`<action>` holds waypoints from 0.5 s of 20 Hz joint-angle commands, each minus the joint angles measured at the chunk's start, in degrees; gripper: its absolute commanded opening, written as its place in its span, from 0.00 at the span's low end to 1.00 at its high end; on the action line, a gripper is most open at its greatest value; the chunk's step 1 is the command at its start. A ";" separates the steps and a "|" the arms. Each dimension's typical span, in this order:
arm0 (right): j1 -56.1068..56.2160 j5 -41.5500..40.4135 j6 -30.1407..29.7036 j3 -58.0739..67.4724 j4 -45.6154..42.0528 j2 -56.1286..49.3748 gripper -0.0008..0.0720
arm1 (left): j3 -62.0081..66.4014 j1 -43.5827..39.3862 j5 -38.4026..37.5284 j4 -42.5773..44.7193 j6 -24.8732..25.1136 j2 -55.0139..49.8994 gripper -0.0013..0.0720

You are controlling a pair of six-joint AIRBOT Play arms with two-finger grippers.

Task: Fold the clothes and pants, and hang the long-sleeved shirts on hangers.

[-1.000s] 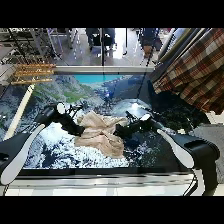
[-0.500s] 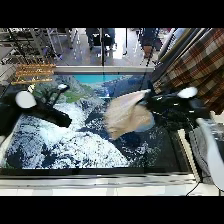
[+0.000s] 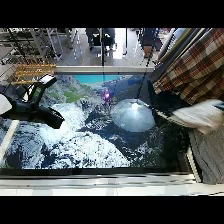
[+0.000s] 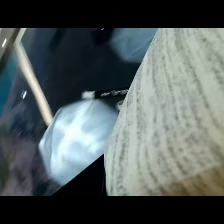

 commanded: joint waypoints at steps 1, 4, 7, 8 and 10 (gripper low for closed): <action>-17.59 4.31 -4.31 0.11 -5.86 0.31 0.03 | -0.04 0.04 -0.44 0.00 -0.02 -1.16 0.05; -27.96 5.42 -7.41 -3.21 -10.54 0.31 0.03 | -0.11 0.00 -0.76 -0.02 -1.44 -2.97 0.05; -32.26 6.73 -7.56 -13.25 -17.97 0.26 0.03 | -0.11 -0.02 -0.83 -0.04 -2.16 -5.40 0.05; -32.63 6.08 -7.56 -17.14 -19.98 0.20 0.04 | -0.11 0.00 -0.85 -0.02 -2.14 -5.95 0.05; -32.59 3.61 -6.75 -21.31 -22.03 -0.66 0.64 | -0.09 0.00 -1.20 0.02 -2.10 -6.47 0.05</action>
